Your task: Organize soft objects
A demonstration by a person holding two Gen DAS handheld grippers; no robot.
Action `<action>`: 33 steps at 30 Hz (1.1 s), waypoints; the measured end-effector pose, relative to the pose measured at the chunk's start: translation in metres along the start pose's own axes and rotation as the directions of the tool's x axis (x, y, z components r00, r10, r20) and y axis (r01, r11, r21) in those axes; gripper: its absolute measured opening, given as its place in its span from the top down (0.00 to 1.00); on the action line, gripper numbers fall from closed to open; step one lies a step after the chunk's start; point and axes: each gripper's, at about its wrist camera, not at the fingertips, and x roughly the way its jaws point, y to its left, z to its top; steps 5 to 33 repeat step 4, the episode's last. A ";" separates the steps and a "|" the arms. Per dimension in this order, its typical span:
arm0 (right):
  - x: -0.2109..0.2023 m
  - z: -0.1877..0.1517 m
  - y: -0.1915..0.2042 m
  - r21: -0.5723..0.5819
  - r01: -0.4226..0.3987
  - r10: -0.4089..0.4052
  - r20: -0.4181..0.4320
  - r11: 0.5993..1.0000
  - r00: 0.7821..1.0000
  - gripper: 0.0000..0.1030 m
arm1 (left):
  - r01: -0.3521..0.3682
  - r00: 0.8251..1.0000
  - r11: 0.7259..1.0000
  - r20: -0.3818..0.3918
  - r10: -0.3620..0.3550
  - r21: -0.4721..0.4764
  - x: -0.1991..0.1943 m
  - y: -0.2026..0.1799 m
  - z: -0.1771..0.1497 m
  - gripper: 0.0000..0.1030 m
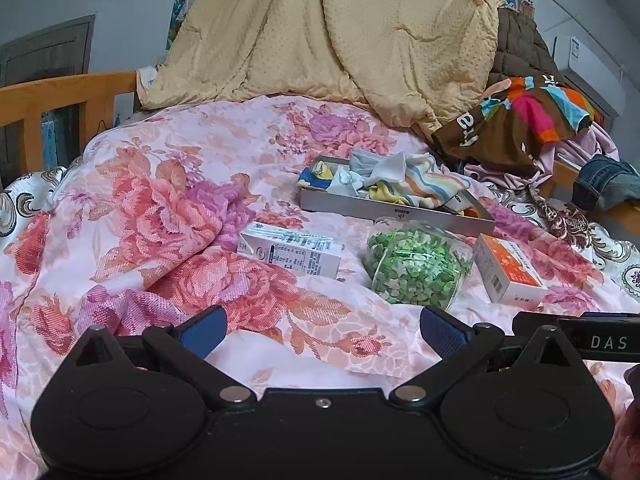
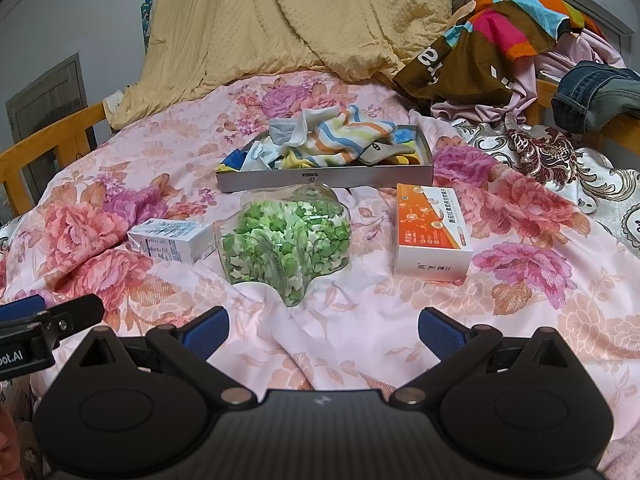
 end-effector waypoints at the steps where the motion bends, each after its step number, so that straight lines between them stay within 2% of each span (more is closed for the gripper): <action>1: 0.001 0.000 0.001 -0.001 0.000 0.000 -0.001 1.000 1.000 0.00 | 0.000 1.000 1.000 -0.001 0.000 0.001 0.000 0.000 0.000 0.01; 33: 0.001 0.000 0.001 -0.001 0.000 0.000 -0.002 1.000 1.000 0.00 | -0.001 1.000 1.000 -0.007 0.001 -0.003 0.000 0.000 0.000 0.01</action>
